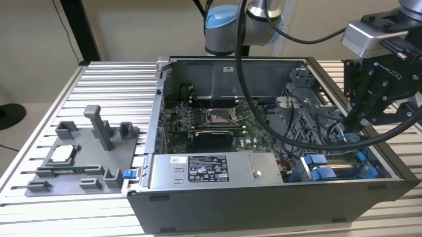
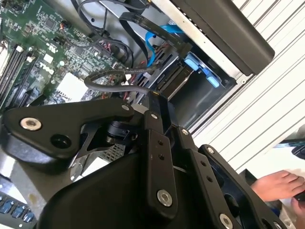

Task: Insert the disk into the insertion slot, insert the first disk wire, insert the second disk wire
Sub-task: 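Insert the first disk wire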

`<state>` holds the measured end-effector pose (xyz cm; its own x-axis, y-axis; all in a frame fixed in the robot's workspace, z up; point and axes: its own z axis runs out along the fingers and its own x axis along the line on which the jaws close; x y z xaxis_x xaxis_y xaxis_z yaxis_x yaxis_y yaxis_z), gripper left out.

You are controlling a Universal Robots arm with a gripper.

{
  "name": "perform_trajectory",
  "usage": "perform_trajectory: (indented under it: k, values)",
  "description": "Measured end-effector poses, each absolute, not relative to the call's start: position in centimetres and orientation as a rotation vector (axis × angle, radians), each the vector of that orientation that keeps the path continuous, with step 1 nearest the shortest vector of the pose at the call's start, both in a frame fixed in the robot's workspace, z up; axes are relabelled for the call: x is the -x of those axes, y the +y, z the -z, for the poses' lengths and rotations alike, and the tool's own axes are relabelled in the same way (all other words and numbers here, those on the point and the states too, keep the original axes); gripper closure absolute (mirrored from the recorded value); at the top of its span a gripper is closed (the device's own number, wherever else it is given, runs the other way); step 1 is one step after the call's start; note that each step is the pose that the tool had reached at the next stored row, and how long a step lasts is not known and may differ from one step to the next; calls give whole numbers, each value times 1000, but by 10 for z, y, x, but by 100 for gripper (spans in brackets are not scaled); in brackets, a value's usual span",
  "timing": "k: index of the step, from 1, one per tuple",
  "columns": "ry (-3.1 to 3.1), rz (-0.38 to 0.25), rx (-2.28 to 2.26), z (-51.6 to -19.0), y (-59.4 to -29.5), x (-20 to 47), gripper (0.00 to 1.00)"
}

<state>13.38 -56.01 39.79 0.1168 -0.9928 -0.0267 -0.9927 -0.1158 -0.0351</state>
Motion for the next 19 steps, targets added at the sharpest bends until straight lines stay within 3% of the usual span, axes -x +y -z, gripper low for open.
perform_trajectory:
  k: [19]
  values:
    - [2087, 5, 2289, -394, -568, -138, 100]
